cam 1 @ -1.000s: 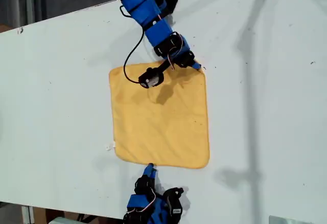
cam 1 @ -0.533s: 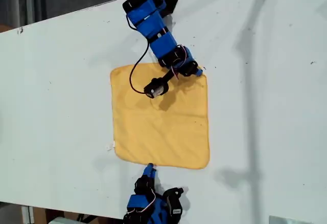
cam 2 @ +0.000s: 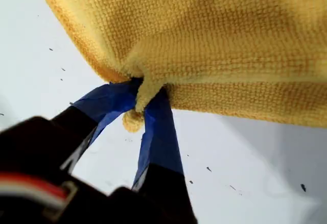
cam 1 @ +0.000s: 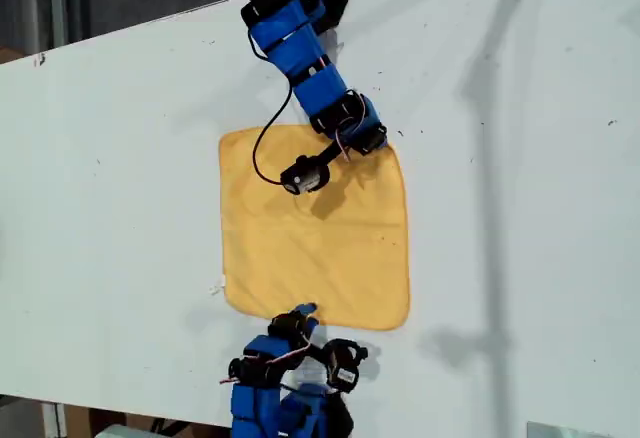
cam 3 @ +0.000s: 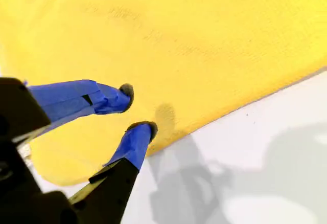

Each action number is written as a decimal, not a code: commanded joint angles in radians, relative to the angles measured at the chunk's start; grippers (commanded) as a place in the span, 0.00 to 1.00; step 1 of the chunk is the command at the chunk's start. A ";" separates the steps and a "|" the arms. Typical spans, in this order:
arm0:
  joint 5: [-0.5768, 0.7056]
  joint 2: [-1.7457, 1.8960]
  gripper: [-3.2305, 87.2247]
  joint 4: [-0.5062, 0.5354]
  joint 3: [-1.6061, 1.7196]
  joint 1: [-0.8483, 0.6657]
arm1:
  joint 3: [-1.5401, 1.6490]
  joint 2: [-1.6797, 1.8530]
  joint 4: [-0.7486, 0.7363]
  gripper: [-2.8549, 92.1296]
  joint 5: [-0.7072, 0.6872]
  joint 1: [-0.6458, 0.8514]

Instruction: Grasp corners of a square towel and fold twice.

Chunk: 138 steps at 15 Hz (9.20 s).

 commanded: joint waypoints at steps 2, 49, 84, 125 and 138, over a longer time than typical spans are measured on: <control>-0.261 -0.296 0.20 0.103 -0.298 0.216 | 0.002 0.025 0.029 0.03 0.002 -0.011; 0.321 -0.026 0.03 0.314 -0.657 -0.394 | -0.169 0.746 0.347 0.03 -0.482 0.758; 0.621 0.037 0.03 -0.426 0.138 -0.842 | 0.410 0.503 -0.362 0.03 -0.640 1.035; 0.472 0.908 0.25 0.048 0.557 -0.954 | 0.193 0.282 -0.121 0.34 -0.514 1.080; 0.460 1.227 0.21 0.064 0.788 -0.939 | -0.207 -0.156 0.129 0.03 -0.574 1.230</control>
